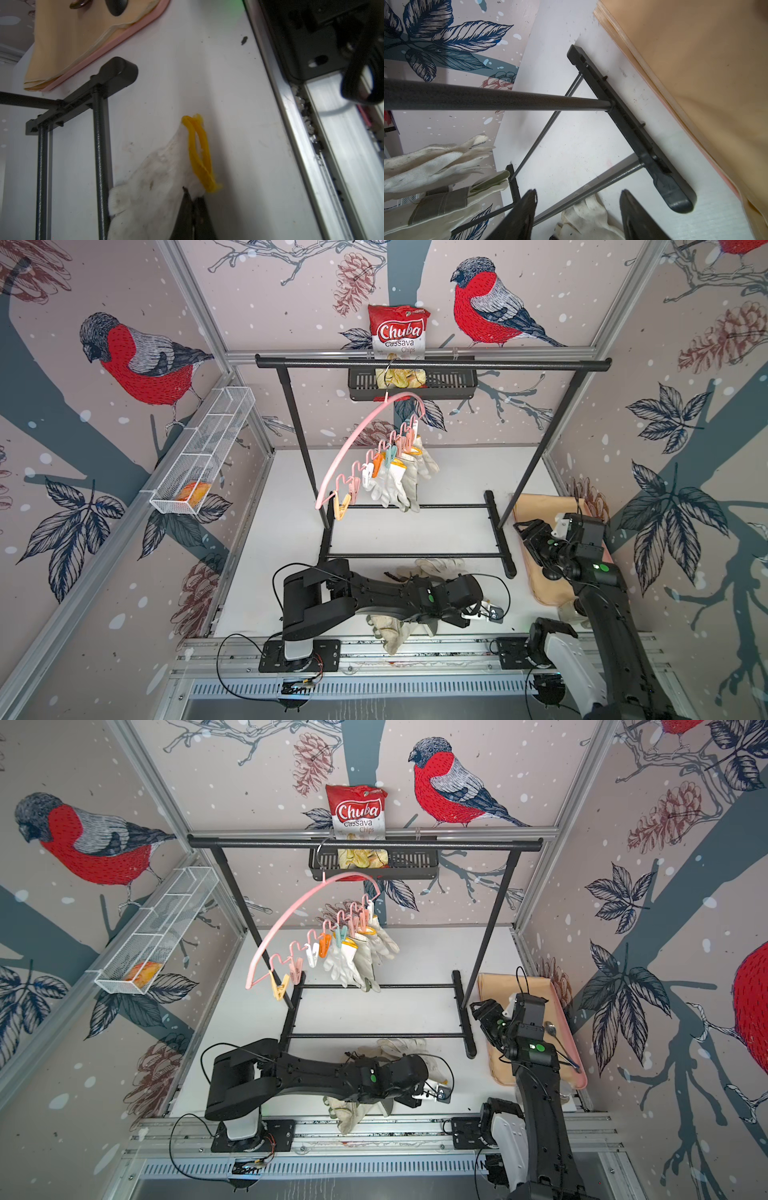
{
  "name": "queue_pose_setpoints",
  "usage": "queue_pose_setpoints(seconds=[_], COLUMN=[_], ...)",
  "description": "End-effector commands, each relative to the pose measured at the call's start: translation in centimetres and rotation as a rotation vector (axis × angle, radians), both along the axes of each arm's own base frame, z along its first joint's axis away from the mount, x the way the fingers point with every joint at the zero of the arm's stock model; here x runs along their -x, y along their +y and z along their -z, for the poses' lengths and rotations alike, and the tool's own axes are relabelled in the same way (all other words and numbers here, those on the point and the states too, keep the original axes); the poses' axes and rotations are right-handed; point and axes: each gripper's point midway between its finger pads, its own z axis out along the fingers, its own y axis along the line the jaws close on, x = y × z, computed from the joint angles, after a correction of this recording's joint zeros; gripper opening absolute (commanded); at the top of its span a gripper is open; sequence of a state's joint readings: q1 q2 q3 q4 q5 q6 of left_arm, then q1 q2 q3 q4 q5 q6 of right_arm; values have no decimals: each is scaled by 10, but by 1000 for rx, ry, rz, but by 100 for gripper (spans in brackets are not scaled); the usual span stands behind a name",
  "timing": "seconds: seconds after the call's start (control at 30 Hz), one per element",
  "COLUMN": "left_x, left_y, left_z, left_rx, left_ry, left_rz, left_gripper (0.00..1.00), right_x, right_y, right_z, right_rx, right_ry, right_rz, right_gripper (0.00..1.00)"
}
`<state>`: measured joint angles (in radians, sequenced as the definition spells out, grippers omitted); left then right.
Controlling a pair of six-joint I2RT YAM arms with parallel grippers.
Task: Clip the gloves onto a hanger to dry
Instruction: Pick up the glove from the center of the board, then open the clamp at the hanger.
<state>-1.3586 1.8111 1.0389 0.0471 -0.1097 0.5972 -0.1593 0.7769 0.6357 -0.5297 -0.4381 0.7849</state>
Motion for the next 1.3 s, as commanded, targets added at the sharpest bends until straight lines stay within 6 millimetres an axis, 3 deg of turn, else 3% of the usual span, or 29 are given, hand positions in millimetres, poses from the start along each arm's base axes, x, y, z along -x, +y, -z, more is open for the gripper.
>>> queue_pose_setpoints(seconds=[0.0, 0.23, 0.37, 0.5, 0.6, 0.87, 1.03, 1.27], left_x=[-18, -45, -49, -47, -47, -54, -75, -91], left_y=[-4, 35, 66, 94, 111, 150, 184, 213], left_z=[-41, -163, -196, -193, -176, -140, -152, -160], left_rx=[145, 401, 462, 438, 431, 509, 639, 725], left_ry=[12, 58, 151, 308, 416, 488, 534, 582], left_rz=[-84, -149, -166, -186, -231, -372, -442, -492], left_gripper=[0, 0, 0, 0, 0, 0, 0, 0], right_x=[-4, -13, -18, -20, -17, -13, -3, 8], right_y=[-3, 13, 31, 64, 100, 167, 211, 247], right_z=[-9, -34, -64, -96, -114, -140, -165, -207], right_rx=[9, -33, -7, 42, 79, 125, 101, 7], right_ry=[-26, -128, -224, -314, -357, -388, -470, -613], right_rz=[10, -84, -175, -281, -369, -497, -618, -738], right_gripper=[66, 64, 61, 60, 60, 59, 59, 59])
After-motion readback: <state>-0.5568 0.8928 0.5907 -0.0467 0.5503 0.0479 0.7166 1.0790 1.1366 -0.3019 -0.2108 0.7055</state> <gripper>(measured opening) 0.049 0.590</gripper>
